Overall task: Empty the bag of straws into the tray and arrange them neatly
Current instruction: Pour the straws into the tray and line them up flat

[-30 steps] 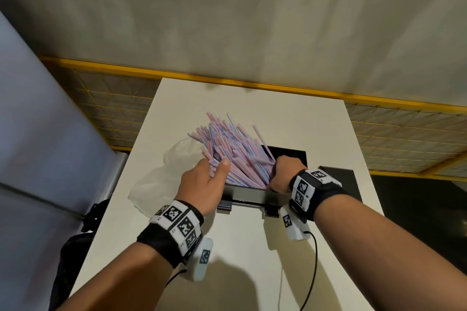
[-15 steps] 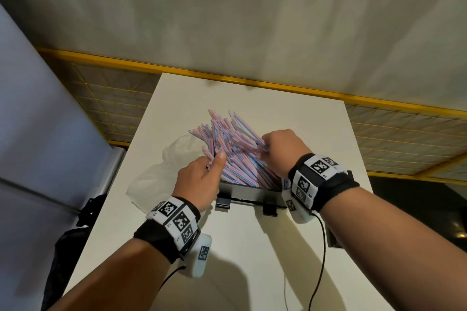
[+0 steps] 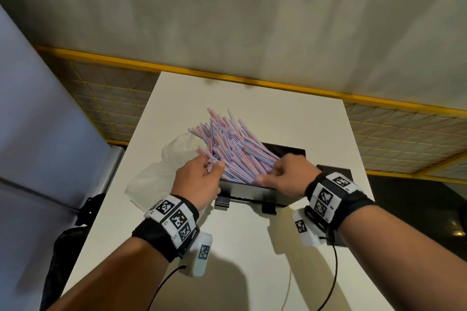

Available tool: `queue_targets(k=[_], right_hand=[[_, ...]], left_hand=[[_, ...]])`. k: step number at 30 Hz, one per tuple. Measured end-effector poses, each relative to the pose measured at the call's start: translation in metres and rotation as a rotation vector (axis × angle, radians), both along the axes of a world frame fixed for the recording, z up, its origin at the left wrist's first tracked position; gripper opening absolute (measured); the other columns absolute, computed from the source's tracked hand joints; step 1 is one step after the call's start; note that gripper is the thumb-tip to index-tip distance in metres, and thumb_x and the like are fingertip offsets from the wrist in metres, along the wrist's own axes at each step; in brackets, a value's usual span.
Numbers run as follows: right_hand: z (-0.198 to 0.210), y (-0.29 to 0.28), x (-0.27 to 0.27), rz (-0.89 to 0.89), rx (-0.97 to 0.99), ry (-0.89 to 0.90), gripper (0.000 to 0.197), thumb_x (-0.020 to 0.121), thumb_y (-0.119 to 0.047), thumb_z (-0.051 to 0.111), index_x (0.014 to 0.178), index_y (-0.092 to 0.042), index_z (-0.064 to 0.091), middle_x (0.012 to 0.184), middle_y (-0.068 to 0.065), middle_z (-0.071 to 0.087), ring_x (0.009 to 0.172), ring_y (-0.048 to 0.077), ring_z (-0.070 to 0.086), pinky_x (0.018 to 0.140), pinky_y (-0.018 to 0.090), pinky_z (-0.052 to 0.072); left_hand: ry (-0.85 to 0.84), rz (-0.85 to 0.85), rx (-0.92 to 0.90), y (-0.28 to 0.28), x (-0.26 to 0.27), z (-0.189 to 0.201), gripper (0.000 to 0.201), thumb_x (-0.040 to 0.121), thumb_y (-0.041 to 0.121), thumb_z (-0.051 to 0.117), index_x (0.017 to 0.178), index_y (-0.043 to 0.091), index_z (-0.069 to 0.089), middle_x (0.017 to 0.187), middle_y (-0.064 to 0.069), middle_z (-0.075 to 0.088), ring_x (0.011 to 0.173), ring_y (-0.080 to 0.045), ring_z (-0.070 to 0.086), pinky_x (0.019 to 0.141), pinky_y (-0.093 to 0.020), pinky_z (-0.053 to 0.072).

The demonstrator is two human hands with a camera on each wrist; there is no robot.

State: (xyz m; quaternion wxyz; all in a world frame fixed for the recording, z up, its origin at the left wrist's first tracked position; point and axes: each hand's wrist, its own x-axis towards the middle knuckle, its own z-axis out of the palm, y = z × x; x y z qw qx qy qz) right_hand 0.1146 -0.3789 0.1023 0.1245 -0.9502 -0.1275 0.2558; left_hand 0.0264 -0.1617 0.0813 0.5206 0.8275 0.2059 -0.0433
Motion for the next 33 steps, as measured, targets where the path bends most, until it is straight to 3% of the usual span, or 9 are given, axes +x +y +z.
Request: queue_targets(k=[4,7,10,14,16,22,26,30,33], right_hand=[[-0.018,0.005,-0.013,0.143,-0.005,0.128,0.058,0.081,-0.075,0.059,0.083,-0.018,0.07,0.076,0.003,0.069,0.074,0.019,0.064,0.07,0.035,0.053],[-0.017,0.009,-0.016,0.131,0.114,0.058,0.045,0.088,-0.063,0.06,0.084,-0.02,0.072,0.072,0.0,0.069,0.07,0.015,0.063,0.066,0.03,0.051],[-0.012,0.009,-0.016,0.095,0.242,-0.012,0.039,0.091,-0.055,0.064,0.079,-0.019,0.073,0.062,-0.004,0.063,0.059,0.008,0.056,0.058,0.024,0.045],[-0.014,-0.002,-0.013,0.096,0.122,-0.026,0.053,0.088,-0.062,0.062,0.081,-0.011,0.072,0.074,0.007,0.07,0.069,0.016,0.063,0.064,0.029,0.05],[-0.015,-0.008,-0.011,0.089,0.046,0.023,0.063,0.084,-0.071,0.059,0.084,-0.01,0.072,0.079,0.01,0.071,0.076,0.022,0.066,0.068,0.034,0.053],[-0.012,0.005,-0.014,0.203,0.033,0.181,0.053,0.087,-0.058,0.066,0.129,-0.026,0.063,0.123,-0.004,0.065,0.113,0.019,0.06,0.097,0.032,0.049],[-0.021,0.017,-0.012,0.211,-0.01,0.13,0.051,0.087,-0.063,0.063,0.116,-0.022,0.067,0.104,-0.002,0.067,0.096,0.019,0.061,0.08,0.028,0.049],[-0.025,0.023,-0.012,0.225,0.01,0.132,0.059,0.083,-0.072,0.059,0.117,-0.024,0.067,0.109,-0.003,0.067,0.102,0.02,0.062,0.084,0.029,0.049],[-0.024,0.026,-0.012,0.237,0.043,0.118,0.051,0.087,-0.071,0.053,0.103,-0.025,0.067,0.101,-0.001,0.068,0.097,0.023,0.062,0.084,0.032,0.051]], left_hand=[[0.096,-0.092,0.007,-0.011,0.007,0.014,0.037,0.099,0.048,0.05,0.098,0.012,0.057,0.07,-0.012,0.072,0.059,-0.026,0.073,0.068,-0.043,0.062],[0.12,0.009,-0.092,-0.018,0.014,0.019,0.037,0.103,0.041,0.045,0.107,0.006,0.055,0.075,-0.02,0.072,0.052,-0.029,0.07,0.059,-0.041,0.062],[0.146,0.07,-0.177,-0.017,0.015,0.019,0.033,0.103,0.038,0.047,0.102,0.007,0.058,0.073,-0.017,0.07,0.057,-0.032,0.072,0.063,-0.048,0.063],[-0.041,-0.06,0.333,-0.002,0.009,0.011,0.041,0.098,0.048,0.052,0.086,0.01,0.063,0.077,-0.006,0.067,0.076,-0.027,0.066,0.07,-0.034,0.049],[-0.181,0.017,0.402,0.004,0.004,0.01,0.036,0.095,0.047,0.057,0.092,0.011,0.06,0.091,-0.003,0.062,0.085,-0.022,0.056,0.073,-0.032,0.04],[0.079,0.094,0.02,0.007,0.011,0.002,0.08,0.095,0.064,0.045,0.149,0.006,0.032,0.152,-0.013,0.041,0.138,-0.028,0.042,0.111,-0.035,0.032],[0.1,0.019,-0.131,0.002,0.014,-0.007,0.09,0.091,0.079,0.025,0.157,0.018,0.03,0.16,-0.004,0.037,0.146,-0.023,0.036,0.117,-0.037,0.026],[0.096,0.031,-0.215,0.002,0.016,-0.009,0.12,0.065,0.097,0.015,0.154,0.019,0.035,0.156,-0.003,0.043,0.143,-0.023,0.04,0.12,-0.043,0.027],[0.079,0.035,-0.281,-0.003,0.018,-0.003,0.111,0.078,0.092,0.019,0.156,0.015,0.027,0.159,-0.004,0.037,0.146,-0.022,0.035,0.121,-0.043,0.025]])
